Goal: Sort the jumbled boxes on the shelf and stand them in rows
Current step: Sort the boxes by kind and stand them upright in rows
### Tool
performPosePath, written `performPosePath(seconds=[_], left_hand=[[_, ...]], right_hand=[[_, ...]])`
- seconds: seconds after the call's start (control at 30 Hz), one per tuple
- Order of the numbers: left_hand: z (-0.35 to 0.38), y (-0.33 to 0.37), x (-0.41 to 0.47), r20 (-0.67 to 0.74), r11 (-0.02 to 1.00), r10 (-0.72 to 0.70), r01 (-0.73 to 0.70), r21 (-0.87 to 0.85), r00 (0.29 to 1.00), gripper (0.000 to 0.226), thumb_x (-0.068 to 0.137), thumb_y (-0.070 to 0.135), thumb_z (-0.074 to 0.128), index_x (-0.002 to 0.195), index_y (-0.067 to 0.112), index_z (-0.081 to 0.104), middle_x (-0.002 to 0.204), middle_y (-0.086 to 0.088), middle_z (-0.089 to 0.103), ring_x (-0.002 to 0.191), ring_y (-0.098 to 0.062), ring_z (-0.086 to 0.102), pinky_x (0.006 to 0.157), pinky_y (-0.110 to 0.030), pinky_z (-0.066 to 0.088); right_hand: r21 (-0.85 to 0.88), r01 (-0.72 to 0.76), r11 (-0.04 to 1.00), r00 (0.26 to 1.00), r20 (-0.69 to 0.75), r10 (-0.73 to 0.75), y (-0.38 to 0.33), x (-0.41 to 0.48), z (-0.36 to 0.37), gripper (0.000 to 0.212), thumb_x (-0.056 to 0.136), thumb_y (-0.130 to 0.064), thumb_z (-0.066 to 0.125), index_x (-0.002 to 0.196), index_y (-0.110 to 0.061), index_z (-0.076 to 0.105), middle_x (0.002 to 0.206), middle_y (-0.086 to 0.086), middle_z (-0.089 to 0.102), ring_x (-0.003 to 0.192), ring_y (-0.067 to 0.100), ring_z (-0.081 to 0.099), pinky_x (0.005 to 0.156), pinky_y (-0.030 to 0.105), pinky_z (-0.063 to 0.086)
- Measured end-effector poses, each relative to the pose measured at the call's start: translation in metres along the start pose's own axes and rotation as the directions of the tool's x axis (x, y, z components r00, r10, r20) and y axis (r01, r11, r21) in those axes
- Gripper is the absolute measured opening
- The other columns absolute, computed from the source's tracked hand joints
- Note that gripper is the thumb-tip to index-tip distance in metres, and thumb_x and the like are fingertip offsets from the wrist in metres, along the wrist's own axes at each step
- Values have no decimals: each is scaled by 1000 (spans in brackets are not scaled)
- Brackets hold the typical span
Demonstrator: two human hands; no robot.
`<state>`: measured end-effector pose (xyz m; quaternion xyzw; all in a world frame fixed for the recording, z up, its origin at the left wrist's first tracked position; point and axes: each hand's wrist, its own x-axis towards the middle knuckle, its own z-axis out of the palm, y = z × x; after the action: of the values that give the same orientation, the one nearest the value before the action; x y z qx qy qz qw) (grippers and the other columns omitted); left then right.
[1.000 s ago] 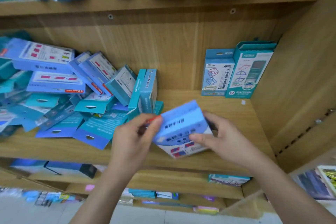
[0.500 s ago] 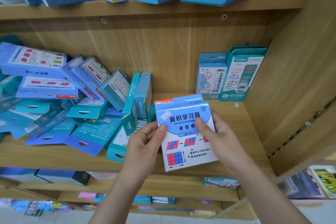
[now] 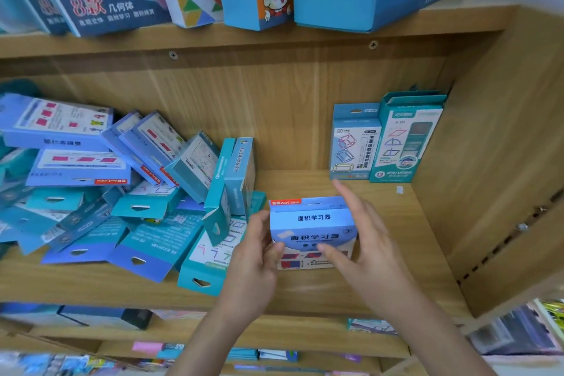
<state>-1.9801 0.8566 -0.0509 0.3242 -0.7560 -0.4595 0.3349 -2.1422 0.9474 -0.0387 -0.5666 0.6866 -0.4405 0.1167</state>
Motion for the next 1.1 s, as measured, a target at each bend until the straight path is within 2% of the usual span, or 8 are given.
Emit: performPosePath(seconds=[0.1,0.2,0.37,0.53,0.67,0.83,1.0,1.1], left_hand=[[-17,15,7,-106,932,114,-70,356,988,53,86,-2,56,123,35,45,116,18,61,108,2,57,87,-27,52],[-43,39,32,-218,635,353,-61,770,910,36,85,13,59,120,21,55,116,0,63,104,-23,55,77,-35,48],[-54,49,103,-175,171,-273,227,959,946,59,88,55,47,130,16,34,119,-13,54,109,-32,52,72,-38,40],[-50,42,136,-151,133,-379,215,968,913,65,87,37,52,141,17,23,116,-9,57,110,-29,54,73,-35,39],[-68,45,136,-113,336,-393,257,906,913,64,82,37,59,136,18,31,107,-8,60,104,-28,57,71,-32,39],[-78,70,95,-6,440,-106,52,896,994,70,83,38,60,141,23,24,113,-11,49,105,-30,51,83,-35,41],[-52,57,22,298,144,215,-332,932,930,71,67,17,68,133,18,42,109,-14,52,94,-33,53,66,-45,53],[-27,33,-2,469,-29,334,-488,872,818,47,78,19,46,125,23,51,113,-17,55,98,-32,51,69,-45,50]], right_hand=[[-80,-22,997,1000,1,23,4,4,-2,80,85,-19,68,128,-67,21,109,-22,45,106,-9,43,77,5,38],[-29,-52,998,998,-19,51,6,8,-1,75,84,-17,69,121,-67,27,110,-20,49,105,-13,43,75,9,40],[131,-149,980,987,-40,155,11,20,5,70,83,-13,70,128,-55,37,122,-15,54,111,7,54,92,42,49],[143,-159,977,986,-23,164,12,25,5,69,83,-13,70,123,-59,38,119,-18,55,109,1,52,86,35,51],[126,-166,978,981,-81,177,12,35,-4,65,80,-11,72,120,-53,41,110,-19,58,102,4,57,82,36,51],[117,-135,984,959,-234,159,2,55,-37,59,81,-11,71,119,-45,40,107,-10,58,97,12,56,78,40,52],[-56,-15,998,943,-334,-4,-10,65,-71,62,82,-10,69,128,-37,38,117,-9,52,104,16,53,85,34,46],[-201,115,973,939,-299,-172,-21,69,-74,63,81,-6,68,130,-32,38,122,-1,52,104,11,47,85,15,32]])
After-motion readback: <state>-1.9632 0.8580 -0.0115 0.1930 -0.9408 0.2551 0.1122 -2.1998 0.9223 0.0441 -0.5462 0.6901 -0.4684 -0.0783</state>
